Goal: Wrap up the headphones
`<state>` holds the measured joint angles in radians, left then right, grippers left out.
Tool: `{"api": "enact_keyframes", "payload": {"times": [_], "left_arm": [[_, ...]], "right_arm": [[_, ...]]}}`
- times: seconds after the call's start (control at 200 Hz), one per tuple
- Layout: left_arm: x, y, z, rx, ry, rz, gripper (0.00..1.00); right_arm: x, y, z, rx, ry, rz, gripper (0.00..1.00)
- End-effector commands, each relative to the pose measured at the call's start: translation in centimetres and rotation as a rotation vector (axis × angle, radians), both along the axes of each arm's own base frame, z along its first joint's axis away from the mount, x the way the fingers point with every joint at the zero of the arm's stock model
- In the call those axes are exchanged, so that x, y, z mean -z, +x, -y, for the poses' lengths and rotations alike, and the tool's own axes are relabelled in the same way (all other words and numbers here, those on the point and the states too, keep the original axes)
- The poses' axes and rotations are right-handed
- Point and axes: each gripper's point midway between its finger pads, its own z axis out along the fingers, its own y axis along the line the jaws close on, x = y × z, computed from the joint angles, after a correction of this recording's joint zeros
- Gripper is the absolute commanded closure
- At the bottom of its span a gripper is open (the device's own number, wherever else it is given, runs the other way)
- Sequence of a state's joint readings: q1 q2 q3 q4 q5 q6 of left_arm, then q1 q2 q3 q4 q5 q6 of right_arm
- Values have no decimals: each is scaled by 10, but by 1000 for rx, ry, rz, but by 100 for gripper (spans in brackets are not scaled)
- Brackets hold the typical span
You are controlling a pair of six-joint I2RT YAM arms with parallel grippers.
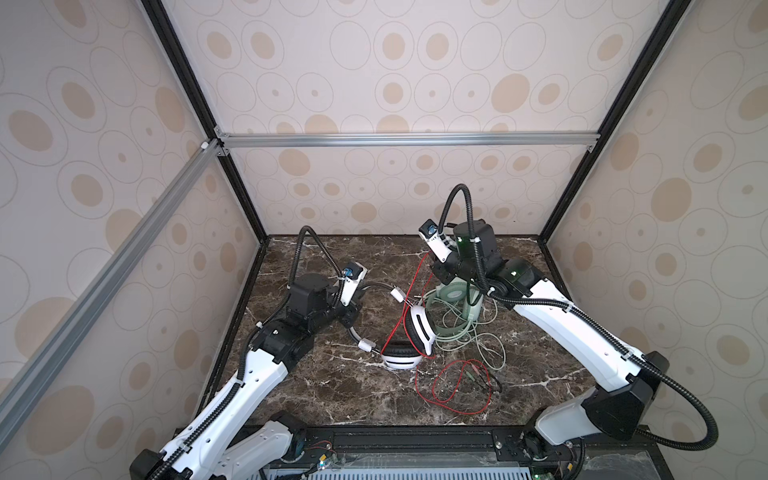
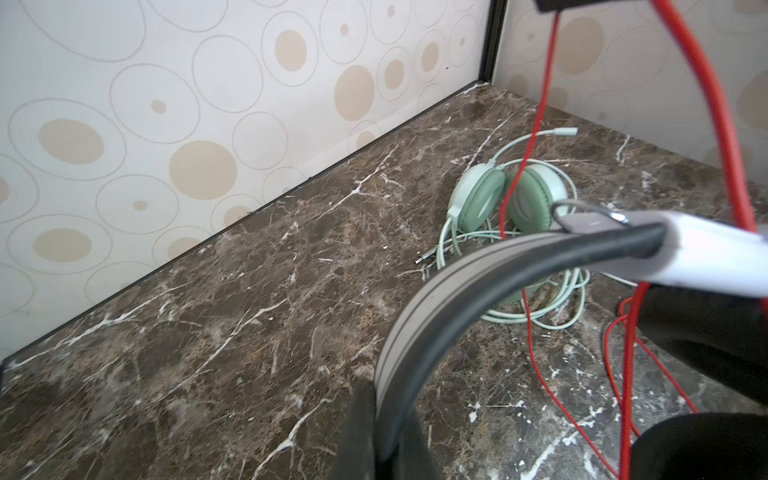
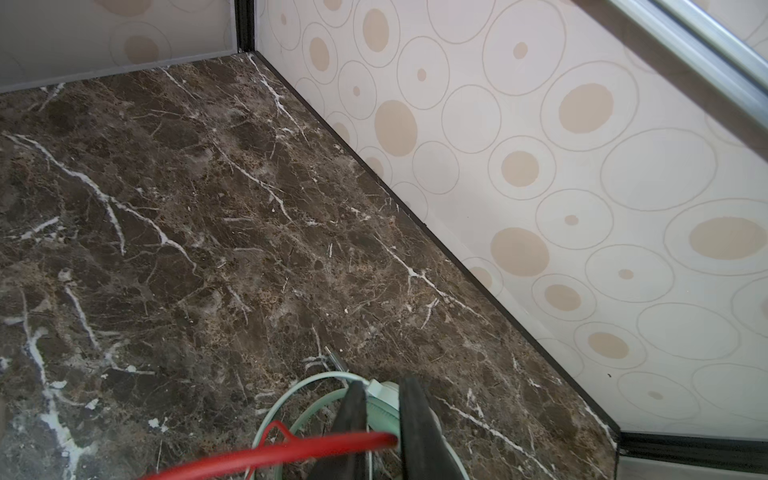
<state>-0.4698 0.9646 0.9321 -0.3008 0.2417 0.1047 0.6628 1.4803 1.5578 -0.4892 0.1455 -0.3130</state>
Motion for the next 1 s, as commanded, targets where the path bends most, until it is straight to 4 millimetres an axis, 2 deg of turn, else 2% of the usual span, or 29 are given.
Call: {"api": "enact_keyframes", "payload": {"times": [0.0,0.2,0.41,0.505,0.64,0.7,0.825,0.995], "left_arm": [[-76,-11,13,70,-160,139,100],[-114,-21,15,102,-244,193,100],[-147,-28,17,132,-301,242,100],[-158,-30,18,138,-320,256,100],[-172,-32,17,141,-349,268,100],[-179,-33,17,142,-365,271,100],[-193,-32,15,125,-394,282,100],[-205,-29,12,100,-420,287,100]], "right_arm": [[11,1,-9,-39,121,-65,81],[29,-4,-15,-75,234,-111,80],[33,-18,-31,-172,421,-123,75],[35,-26,-37,-224,486,-128,69],[39,-38,-41,-279,587,-115,45],[43,-42,-43,-297,620,-118,40],[57,-50,-51,-346,671,-166,35],[82,-48,-54,-327,730,-217,35]]}}
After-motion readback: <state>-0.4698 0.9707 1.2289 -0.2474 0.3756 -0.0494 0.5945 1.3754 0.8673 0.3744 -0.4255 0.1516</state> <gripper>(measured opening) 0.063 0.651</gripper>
